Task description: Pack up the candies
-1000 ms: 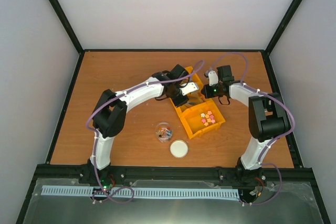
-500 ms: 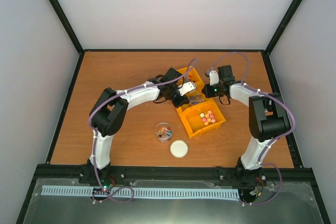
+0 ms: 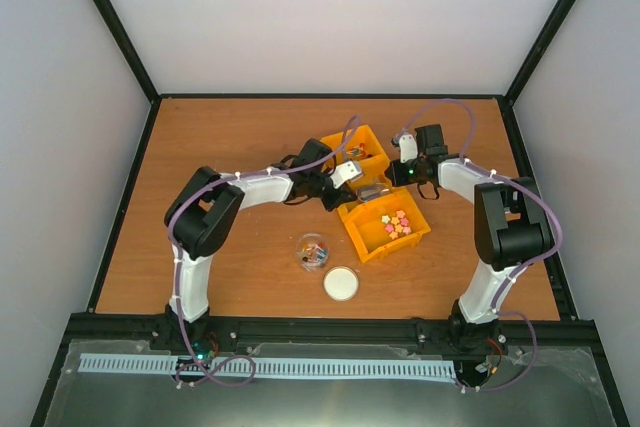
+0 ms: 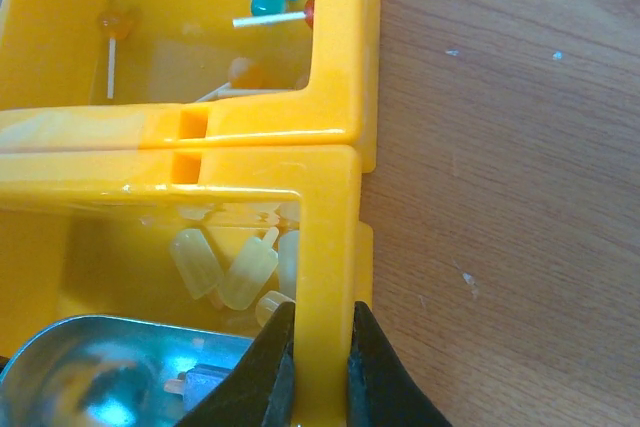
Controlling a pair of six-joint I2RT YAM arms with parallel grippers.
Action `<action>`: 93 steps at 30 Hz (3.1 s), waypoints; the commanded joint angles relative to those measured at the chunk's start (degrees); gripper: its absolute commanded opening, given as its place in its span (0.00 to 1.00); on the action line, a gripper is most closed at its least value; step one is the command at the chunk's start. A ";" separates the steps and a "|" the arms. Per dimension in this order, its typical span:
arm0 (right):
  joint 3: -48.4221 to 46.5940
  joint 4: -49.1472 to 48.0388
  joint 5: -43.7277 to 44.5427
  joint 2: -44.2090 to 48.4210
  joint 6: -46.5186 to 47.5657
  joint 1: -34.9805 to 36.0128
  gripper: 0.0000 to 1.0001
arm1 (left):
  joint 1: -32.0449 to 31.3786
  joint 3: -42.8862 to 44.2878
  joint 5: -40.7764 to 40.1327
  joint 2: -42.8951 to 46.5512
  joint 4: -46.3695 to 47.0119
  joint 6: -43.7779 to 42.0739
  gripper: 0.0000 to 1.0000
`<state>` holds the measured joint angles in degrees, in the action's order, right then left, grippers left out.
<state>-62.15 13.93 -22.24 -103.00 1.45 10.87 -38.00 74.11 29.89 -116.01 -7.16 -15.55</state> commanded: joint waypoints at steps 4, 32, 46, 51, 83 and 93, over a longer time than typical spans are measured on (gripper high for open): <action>1.24 -1.08 -5.16 3.76 0.82 1.29 0.03 | 1.64 -8.93 8.42 3.37 18.88 3.14 0.01; 2.24 -1.69 -5.73 4.54 1.80 -1.21 0.03 | 7.77 -23.12 14.47 12.20 36.15 3.30 0.01; 3.10 -3.39 -4.12 5.84 1.54 -1.21 0.03 | 7.76 -23.66 9.24 23.68 17.26 -9.36 0.01; 3.23 -3.47 -5.10 5.20 1.87 -1.21 0.03 | 7.83 -23.61 10.31 28.52 10.26 -13.85 0.01; 1.79 -1.72 -8.46 2.54 3.15 -1.12 0.03 | 30.77 -24.66 16.41 54.21 -54.73 -46.41 0.01; 1.69 -2.13 -7.15 2.53 1.70 -1.12 0.03 | 27.64 -22.40 7.79 53.53 -56.18 -47.25 0.01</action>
<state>-58.78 14.44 -27.68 -100.55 4.71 9.98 -8.29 48.80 40.99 -62.48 -61.80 -60.75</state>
